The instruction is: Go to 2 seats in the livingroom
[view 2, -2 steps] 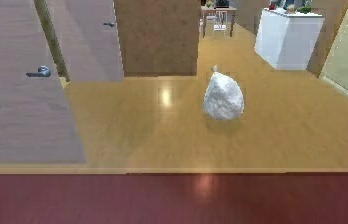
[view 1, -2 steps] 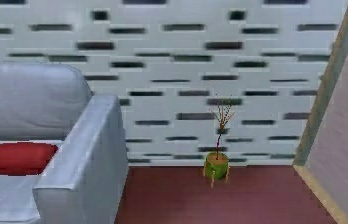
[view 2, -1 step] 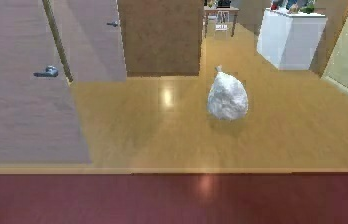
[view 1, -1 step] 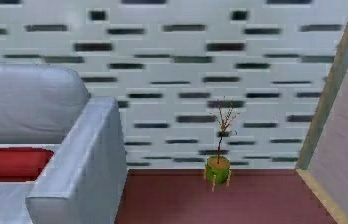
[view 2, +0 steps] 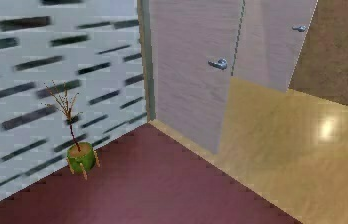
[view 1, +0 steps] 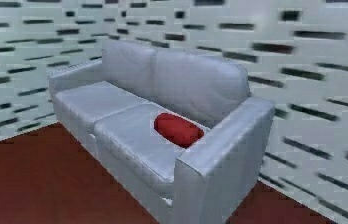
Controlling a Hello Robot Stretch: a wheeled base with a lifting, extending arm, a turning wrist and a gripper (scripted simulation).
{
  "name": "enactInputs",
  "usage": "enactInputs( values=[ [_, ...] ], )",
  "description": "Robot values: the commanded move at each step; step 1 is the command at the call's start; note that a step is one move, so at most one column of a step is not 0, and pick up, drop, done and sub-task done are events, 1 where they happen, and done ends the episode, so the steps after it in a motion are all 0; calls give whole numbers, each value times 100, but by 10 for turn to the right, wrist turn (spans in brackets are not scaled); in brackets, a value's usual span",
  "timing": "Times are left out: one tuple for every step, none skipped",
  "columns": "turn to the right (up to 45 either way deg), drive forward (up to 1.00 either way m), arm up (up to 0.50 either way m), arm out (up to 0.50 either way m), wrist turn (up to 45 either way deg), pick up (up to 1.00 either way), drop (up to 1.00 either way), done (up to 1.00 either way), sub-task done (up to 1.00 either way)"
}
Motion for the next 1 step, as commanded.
enactInputs(
  values=[
    [-120, 0, 0, 0, 0, 0, 0, 0, 0]
  ],
)
